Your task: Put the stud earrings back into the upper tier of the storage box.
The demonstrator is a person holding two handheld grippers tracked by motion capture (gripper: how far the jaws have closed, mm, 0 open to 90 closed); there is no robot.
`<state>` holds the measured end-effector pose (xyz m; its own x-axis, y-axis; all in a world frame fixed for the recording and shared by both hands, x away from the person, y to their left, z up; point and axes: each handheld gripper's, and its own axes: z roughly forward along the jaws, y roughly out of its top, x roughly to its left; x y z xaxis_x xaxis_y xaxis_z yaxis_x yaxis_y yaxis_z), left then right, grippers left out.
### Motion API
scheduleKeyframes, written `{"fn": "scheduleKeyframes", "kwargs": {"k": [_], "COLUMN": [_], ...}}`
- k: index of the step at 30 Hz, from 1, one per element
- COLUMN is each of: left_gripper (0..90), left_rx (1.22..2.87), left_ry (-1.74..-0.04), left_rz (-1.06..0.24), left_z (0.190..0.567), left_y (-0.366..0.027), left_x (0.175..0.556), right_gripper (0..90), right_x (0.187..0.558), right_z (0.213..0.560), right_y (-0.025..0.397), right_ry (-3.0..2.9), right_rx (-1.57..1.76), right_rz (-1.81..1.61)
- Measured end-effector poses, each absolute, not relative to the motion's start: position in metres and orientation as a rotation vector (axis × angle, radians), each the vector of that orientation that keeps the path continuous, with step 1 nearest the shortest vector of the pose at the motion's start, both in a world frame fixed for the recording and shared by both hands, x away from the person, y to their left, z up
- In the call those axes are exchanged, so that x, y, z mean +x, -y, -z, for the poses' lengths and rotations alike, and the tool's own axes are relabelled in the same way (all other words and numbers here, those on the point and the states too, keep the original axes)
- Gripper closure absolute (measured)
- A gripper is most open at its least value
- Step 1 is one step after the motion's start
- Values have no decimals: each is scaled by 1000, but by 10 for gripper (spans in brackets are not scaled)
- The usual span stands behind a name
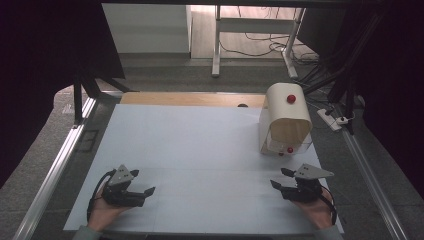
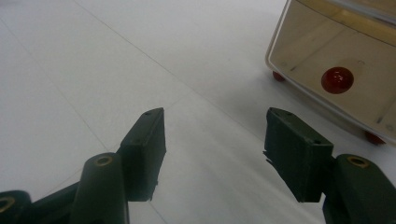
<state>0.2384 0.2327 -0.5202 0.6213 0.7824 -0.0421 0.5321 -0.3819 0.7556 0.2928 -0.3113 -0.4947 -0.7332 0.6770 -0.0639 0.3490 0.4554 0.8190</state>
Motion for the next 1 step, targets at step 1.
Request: {"fn": "scheduleKeyframes", "kwargs": {"k": [1], "left_gripper": [137], "left_rx": [2080], "left_ry": [-1027], "left_rz": [-419], "left_z": [520], "left_y": [-233], "left_x": [239], "right_gripper": [376], "right_x": [293], "right_z": [494], "right_y": [311], "right_ry": [-2327], "right_rx": [867], "right_rz": [-1181]}}
